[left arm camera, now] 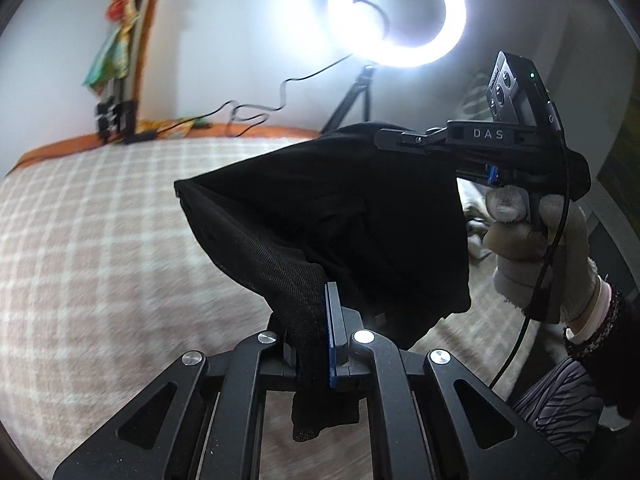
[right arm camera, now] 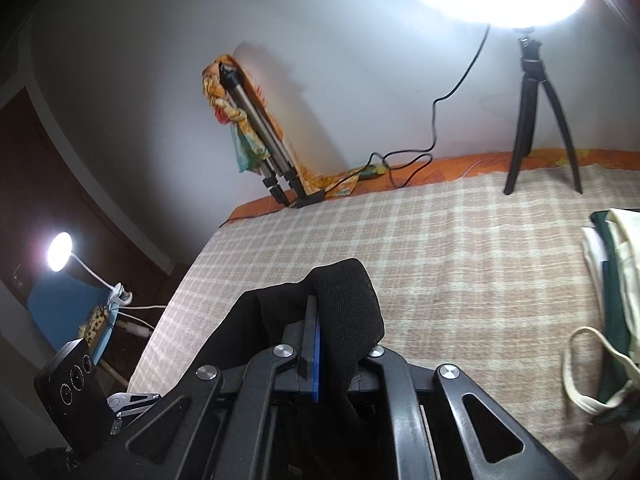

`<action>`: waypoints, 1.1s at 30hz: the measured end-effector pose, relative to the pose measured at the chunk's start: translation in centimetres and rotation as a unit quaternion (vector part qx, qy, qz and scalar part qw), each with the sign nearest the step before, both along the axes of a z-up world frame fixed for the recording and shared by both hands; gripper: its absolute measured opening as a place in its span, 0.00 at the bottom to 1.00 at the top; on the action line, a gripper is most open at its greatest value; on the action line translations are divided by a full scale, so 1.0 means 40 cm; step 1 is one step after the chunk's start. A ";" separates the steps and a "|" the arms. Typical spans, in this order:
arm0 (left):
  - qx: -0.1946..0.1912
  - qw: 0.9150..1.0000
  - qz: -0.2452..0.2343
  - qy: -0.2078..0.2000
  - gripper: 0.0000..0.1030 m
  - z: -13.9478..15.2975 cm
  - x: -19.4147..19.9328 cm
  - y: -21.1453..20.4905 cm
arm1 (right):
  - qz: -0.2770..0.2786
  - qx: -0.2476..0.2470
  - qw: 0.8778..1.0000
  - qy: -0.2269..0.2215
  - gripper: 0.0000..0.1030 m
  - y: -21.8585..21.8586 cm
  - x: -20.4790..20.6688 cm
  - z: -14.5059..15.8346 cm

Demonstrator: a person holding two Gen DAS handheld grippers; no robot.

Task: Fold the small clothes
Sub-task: 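Lift the folded shirt with the left gripper and carry it toward the cloth bags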

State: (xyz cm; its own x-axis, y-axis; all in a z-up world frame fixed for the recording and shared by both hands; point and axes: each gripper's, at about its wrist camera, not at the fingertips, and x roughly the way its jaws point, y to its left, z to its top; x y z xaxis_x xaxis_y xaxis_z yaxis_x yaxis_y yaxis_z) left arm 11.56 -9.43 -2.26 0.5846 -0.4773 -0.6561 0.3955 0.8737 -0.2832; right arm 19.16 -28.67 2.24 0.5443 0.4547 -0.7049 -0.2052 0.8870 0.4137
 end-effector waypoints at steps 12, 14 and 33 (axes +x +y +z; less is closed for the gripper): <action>0.000 0.996 -0.077 -0.032 0.06 0.063 0.056 -0.227 | -0.047 -0.021 0.998 -0.043 0.04 -0.209 -0.062 0.130; 0.000 0.995 -0.088 -0.036 0.06 0.070 0.073 -0.266 | -0.059 -0.022 0.997 -0.046 0.04 -0.260 -0.065 0.141; -0.026 0.984 -0.165 -0.067 0.06 0.065 0.220 -0.602 | -0.128 -0.081 0.987 -0.055 0.04 -0.646 -0.005 0.226</action>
State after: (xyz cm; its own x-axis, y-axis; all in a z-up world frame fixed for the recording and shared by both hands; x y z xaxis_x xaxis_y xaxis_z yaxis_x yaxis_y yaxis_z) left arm 20.36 -33.50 0.35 0.4715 -0.6863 -0.5538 0.6926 0.6769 -0.2492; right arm 18.97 -54.50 11.29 0.7047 0.1783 -0.6867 -0.0017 0.9683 0.2497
